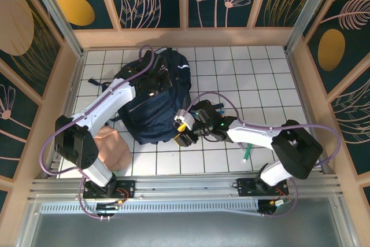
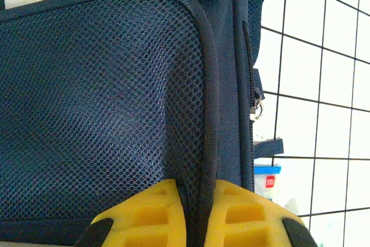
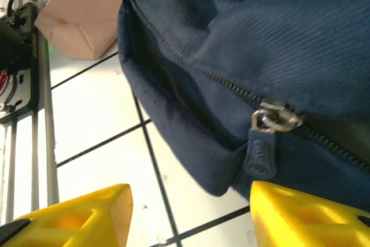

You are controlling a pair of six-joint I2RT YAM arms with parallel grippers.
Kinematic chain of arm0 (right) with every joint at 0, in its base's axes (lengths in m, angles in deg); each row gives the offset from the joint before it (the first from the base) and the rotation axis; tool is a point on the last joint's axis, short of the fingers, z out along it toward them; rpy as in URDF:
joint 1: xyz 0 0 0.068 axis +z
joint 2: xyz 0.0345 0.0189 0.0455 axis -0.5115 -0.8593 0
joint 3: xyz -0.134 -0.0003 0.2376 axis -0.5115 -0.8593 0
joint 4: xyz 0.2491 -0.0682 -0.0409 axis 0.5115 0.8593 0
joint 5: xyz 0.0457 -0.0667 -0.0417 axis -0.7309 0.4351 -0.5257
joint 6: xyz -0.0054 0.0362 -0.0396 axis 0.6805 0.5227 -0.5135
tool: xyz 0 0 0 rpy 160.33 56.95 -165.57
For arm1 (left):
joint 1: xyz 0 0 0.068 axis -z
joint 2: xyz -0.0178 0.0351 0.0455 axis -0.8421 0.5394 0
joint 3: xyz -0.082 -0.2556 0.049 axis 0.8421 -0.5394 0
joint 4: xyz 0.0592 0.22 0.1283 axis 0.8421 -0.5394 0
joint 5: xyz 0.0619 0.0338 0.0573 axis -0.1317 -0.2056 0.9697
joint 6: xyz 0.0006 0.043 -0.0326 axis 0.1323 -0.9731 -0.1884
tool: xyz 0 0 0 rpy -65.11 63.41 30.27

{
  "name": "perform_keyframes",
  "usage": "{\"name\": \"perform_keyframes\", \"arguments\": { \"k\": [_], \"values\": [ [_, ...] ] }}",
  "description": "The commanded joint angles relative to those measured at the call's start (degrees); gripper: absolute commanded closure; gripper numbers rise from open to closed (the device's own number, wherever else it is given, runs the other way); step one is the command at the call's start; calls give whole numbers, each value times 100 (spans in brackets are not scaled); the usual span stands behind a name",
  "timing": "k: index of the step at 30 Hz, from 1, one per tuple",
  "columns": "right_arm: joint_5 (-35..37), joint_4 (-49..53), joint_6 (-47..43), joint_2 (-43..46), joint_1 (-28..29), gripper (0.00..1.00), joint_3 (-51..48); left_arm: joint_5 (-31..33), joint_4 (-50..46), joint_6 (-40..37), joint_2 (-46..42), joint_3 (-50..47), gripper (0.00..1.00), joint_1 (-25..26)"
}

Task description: Pack books, pencil case, and school supplies into a backpack

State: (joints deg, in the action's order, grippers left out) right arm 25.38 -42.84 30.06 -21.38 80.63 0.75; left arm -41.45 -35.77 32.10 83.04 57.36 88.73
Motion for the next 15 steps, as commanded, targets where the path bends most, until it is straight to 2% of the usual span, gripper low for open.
{"name": "perform_keyframes", "arguments": {
  "k": [1, 9, 11, 12, 13, 15],
  "values": [
    [462, -738, -110, -94, -37, 47, -113, -152, 848, -7, -412, -19, 100, -52],
    [635, -1405, 129, -267, -85, 68, -307, -233, 961, 75, -512, -237, 100, -48],
    [963, -1524, 267, -319, -74, 66, -315, -186, 974, 98, -531, -257, 100, -44],
    [1240, -1574, 363, -336, -42, 59, -307, -176, 970, 114, -540, -268, 100, -51],
    [1557, -1660, 470, -330, 10, 57, -321, -176, 978, 135, -535, -298, 100, -46],
    [2131, -1819, 489, -288, 175, 57, -391, -129, 999, 225, -547, -357, 100, -51]
  ]
}}
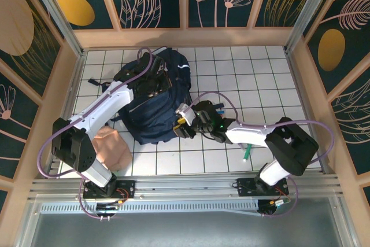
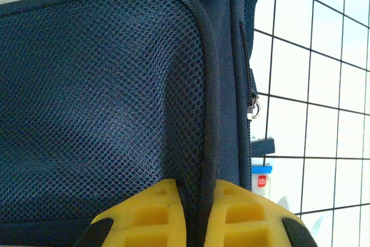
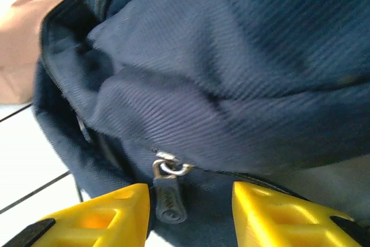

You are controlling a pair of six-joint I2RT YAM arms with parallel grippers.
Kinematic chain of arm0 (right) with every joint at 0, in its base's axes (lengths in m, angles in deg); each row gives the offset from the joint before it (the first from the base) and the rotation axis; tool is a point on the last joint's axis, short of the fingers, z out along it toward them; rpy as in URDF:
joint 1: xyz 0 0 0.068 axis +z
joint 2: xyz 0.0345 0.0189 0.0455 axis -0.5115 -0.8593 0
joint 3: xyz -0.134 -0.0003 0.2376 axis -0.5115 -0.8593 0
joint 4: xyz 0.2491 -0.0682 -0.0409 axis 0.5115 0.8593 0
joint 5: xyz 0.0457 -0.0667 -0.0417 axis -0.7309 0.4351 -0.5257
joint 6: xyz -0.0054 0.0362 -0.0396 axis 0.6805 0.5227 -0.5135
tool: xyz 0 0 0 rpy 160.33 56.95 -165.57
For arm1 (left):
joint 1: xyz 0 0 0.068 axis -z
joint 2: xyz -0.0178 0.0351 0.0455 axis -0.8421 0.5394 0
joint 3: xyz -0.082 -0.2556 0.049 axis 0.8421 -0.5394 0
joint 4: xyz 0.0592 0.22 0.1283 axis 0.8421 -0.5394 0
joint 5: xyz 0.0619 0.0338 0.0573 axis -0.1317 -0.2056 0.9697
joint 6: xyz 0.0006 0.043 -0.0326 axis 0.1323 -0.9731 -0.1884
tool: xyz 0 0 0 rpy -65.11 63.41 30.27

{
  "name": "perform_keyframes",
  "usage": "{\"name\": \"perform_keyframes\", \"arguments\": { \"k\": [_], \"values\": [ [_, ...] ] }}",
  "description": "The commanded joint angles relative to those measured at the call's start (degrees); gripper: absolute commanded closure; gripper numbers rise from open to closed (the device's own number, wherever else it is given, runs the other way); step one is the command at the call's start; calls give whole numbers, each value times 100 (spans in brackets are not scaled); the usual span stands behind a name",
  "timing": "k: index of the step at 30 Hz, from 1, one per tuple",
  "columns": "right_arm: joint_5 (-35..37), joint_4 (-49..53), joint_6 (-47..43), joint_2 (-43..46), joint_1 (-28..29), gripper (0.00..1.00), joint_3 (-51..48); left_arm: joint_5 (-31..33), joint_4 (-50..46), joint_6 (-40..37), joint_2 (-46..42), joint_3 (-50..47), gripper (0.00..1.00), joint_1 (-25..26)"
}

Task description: Pack books, pencil case, and school supplies into a backpack

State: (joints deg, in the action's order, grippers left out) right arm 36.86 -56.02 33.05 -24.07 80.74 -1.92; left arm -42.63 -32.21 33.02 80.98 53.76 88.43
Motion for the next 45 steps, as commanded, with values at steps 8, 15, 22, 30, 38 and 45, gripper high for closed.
{"name": "perform_keyframes", "arguments": {
  "k": [8, 15, 22, 30, 38, 45],
  "values": [
    [4013, -689, 438, -111, 1086, 64, -134, 189, 710, 595, -300, -171, 100, -14],
    [4317, -401, 667, -157, 1429, 100, -138, 288, 779, 573, -262, -205, 100, -19],
    [3402, -520, 602, 523, 1241, 100, -498, 478, 736, -150, -262, -195, 100, -78],
    [2651, -671, 387, 724, 1010, 100, -664, 421, 714, -715, -227, -401, 100, -263],
    [1808, -130, 496, 445, 981, 54, -200, -69, 370, 569, -211, -420, 100, -346],
    [1575, 882, 1172, -255, 847, 50, 717, -1290, 1240, 2344, -538, -1020, 100, -338]
  ]
}}
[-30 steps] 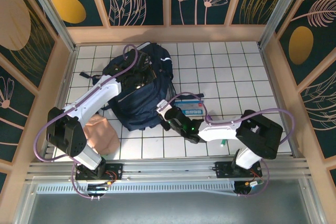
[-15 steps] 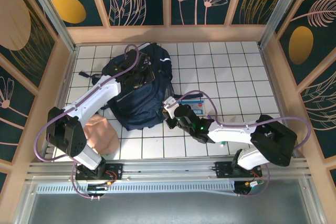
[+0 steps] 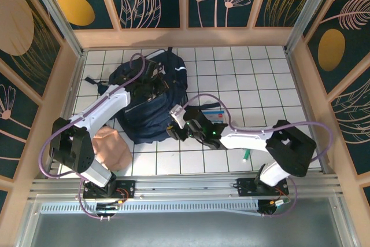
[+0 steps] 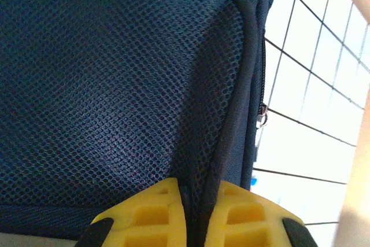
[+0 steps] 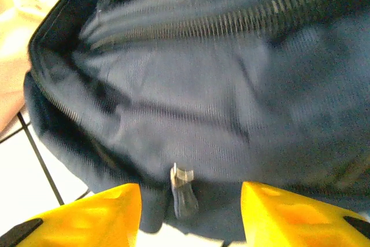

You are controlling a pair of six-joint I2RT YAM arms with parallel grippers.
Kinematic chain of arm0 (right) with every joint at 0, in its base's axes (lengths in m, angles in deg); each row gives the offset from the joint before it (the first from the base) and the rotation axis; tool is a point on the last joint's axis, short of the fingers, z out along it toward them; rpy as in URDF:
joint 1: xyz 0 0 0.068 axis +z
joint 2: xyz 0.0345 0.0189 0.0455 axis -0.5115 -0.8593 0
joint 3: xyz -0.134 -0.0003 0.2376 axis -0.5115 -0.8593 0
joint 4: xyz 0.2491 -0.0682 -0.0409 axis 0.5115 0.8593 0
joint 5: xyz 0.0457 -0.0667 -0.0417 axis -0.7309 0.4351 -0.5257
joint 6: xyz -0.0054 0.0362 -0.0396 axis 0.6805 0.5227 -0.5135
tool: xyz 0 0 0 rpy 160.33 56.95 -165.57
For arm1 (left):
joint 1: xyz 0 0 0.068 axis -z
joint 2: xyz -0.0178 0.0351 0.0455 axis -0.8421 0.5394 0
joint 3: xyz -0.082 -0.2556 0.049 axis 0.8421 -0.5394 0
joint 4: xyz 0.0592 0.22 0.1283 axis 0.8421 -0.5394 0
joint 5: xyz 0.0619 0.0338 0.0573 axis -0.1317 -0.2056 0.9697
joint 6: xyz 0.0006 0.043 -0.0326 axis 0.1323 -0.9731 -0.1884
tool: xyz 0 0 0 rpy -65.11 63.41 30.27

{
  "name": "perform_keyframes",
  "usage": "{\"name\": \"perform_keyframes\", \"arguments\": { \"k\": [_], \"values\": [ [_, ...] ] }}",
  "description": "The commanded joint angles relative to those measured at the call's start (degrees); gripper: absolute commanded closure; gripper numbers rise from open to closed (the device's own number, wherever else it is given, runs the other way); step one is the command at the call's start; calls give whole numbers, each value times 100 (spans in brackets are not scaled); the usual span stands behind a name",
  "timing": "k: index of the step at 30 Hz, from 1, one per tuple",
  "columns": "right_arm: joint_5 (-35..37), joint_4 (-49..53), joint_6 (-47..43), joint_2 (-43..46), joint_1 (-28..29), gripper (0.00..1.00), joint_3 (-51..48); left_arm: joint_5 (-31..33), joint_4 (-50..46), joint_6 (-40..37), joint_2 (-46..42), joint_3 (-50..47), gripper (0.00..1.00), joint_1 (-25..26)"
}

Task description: Pack books, pencil case, and school supplies into a backpack

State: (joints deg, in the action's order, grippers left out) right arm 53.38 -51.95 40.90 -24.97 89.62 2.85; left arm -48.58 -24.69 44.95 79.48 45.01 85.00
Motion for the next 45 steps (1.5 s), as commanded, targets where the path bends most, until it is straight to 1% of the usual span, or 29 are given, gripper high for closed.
{"name": "perform_keyframes", "arguments": {
  "k": [1, 5, 10, 11, 12, 13, 14, 15, 16, 18, 19, 21, 22, 24, 26, 27, 29, 30, 32, 33, 36, 38, 40, 41, 42, 43, 45],
  "values": [
    [111, 514, 476, -217, -40, 50, 264, -689, 532, 1208, -420, -158, 100, 3],
    [704, 783, 765, -420, -40, 50, 429, -701, 511, 1229, -397, -106, 100, 5],
    [1406, 1073, 1153, -484, 4, 56, 464, -762, 572, 1248, -285, -149, 100, 2],
    [1477, 1116, 1194, -455, 4, 59, 453, -760, 590, 1234, -281, -154, 100, 0],
    [1524, 1143, 1229, -430, 4, 66, 441, -732, 587, 1202, -273, -135, 100, 5],
    [1549, 1177, 1254, -404, 4, 75, 442, -677, 534, 1123, -246, -91, 100, 5],
    [1523, 1189, 1259, -374, 1, 80, 425, -602, 439, 1040, -215, -13, 100, 1],
    [1533, 1207, 1267, -352, 4, 83, 424, -530, 346, 946, -182, 60, 100, -2],
    [1514, 1210, 1253, -313, 15, 83, 409, -456, 266, 844, -151, 138, 100, -4],
    [1429, 1168, 1176, -196, 18, 81, 342, -381, 149, 675, -93, 256, 100, -5],
    [1392, 1151, 1120, -122, 1, 84, 304, -385, 133, 597, -57, 307, 100, -4],
    [1192, 1166, 983, -7, -60, 99, 267, -354, 47, 476, 4, 398, 100, -4],
    [996, 1125, 914, 65, -115, 100, 215, -336, 24, 391, 24, 421, 100, -5],
    [272, 996, 729, 222, -251, 100, 114, -266, 14, 224, 57, 462, 100, -9],
    [-446, 938, 646, 359, -381, 100, 90, -344, 184, -102, 107, 448, 100, -4],
    [-734, 924, 650, 407, -439, 100, 98, -459, 291, -446, 152, 465, 93, -4],
    [-1051, 896, 674, 471, -560, 100, 106, -1017, 544, -1503, 239, 527, 65, -4],
    [-1281, 835, 710, 493, -653, 100, 95, -1291, 482, -2131, 247, 594, 56, -4],
    [-1807, 585, 782, 574, -810, 100, 2, -1518, 208, -3276, 58, 532, 48, -4],
    [-2113, 419, 810, 625, -876, 100, -58, -1537, 97, -3901, -147, 384, 46, -4],
    [-2708, 164, 876, 635, -1045, 100, -103, -1688, 174, -5339, -1046, -468, 39, -4],
    [-2845, 131, 814, 571, -1116, 100, -94, -2097, 425, -6233, -1716, -1197, 40, -4],
    [-3062, 98, 766, 520, -1197, 100, -84, -2710, 737, -7418, -2423, -2116, 41, 29],
    [-3143, 72, 761, 504, -1225, 100, -85, -2746, 968, -7745, -2665, -2476, 39, 67],
    [-3221, 27, 769, 499, -1260, 100, -94, -2600, 1379, -7876, -2891, -2840, 36, 137],
    [-3218, 0, 777, 493, -1283, 100, -95, -2475, 1735, -7945, -3017, -3135, 36, 180],
    [-3231, 24, 754, 486, -1321, 100, -88, -2020, 2077, -8036, -3040, -3420, 36, 278]
  ]
}}
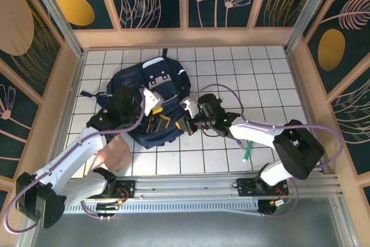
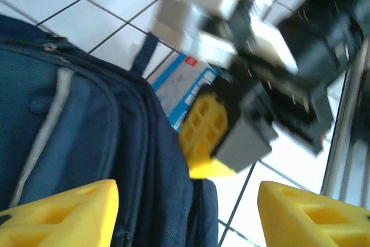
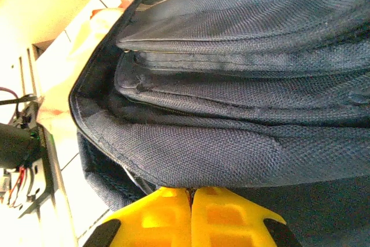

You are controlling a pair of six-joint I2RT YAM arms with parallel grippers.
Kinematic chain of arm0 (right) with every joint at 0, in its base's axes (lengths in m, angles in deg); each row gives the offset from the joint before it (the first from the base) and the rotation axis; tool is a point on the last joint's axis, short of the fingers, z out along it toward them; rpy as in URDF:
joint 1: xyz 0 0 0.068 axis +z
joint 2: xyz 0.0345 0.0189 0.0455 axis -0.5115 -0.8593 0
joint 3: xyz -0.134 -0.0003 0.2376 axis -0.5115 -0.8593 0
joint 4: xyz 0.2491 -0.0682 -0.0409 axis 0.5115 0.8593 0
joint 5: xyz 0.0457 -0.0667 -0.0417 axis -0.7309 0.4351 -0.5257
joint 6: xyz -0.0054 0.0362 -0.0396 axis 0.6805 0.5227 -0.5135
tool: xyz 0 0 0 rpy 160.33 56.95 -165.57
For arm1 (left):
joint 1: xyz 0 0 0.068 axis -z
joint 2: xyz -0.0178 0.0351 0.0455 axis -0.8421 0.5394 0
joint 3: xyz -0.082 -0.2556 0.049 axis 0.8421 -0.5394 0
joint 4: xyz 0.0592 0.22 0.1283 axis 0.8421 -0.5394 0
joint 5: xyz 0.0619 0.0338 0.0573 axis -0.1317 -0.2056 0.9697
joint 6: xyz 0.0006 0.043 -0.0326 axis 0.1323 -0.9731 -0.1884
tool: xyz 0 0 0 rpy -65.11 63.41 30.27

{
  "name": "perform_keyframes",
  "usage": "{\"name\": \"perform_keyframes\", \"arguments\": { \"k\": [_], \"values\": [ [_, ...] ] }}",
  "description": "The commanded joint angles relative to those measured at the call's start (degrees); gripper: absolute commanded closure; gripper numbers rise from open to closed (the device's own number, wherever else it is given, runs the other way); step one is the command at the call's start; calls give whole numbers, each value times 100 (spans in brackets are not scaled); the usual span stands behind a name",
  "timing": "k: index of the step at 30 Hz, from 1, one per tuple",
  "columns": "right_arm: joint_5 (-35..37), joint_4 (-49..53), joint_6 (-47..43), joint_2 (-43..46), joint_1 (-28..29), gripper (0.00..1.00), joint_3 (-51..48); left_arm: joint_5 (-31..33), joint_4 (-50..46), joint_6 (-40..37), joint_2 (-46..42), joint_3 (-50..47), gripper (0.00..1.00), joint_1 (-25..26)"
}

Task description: Pack books, pencil case, and school supplies into a backpack

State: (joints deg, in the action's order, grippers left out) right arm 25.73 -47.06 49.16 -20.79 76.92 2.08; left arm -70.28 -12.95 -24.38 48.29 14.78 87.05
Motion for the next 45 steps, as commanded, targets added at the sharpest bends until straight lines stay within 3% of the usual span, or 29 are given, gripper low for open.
{"name": "perform_keyframes", "arguments": {
  "k": [1, 5, 9, 12, 17, 21, 23, 24, 25, 26, 27, 32, 36, 41, 45],
  "values": [
    [-455, -444, -69, 78, -64, 100, -9, 451, 861, -1266, 168, -415, 37, 171],
    [-563, -453, -18, 94, -106, 100, -18, 1240, 258, -2058, 729, -196, 38, 641],
    [-688, -472, 29, 43, -132, 100, 22, 1731, 436, -2154, 1059, -273, 47, 705],
    [-610, -504, 103, 63, -201, 100, -24, 1585, 648, -2390, 1058, -477, 50, 709],
    [-685, -763, 351, 166, -286, 100, -172, 1164, 674, -2707, 1246, -585, 42, 705],
    [-775, -746, 364, 148, -289, 100, -133, 1374, 760, -2681, 1473, -563, 44, 707],
    [-788, -729, 371, 156, -284, 100, -121, 1538, 797, -2680, 1515, -563, 51, 705],
    [-772, -722, 368, 165, -293, 100, -116, 1586, 748, -2750, 1524, -532, 62, 705],
    [-714, -689, 349, 174, -290, 100, -115, 1618, 651, -2883, 1535, -483, 79, 705],
    [-622, -616, 294, 186, -288, 100, -109, 1669, 582, -2974, 1535, -444, 96, 709],
    [-503, -488, 194, 183, -291, 100, -90, 1704, 508, -3045, 1518, -398, 100, 705],
    [1190, 372, -411, 173, -290, 100, -62, 1404, 345, -3759, 1153, -502, 100, 705],
    [2456, 598, -265, 150, -497, 100, -89, 1293, 80, -4467, 1004, -563, 100, 706],
    [2453, 357, -147, -143, -849, 100, 15, 1035, -236, -5389, 919, -616, 100, 704],
    [2511, 308, -83, -487, -1058, 100, 219, 1252, -204, -5820, 838, -669, 100, 700]
  ]
}}
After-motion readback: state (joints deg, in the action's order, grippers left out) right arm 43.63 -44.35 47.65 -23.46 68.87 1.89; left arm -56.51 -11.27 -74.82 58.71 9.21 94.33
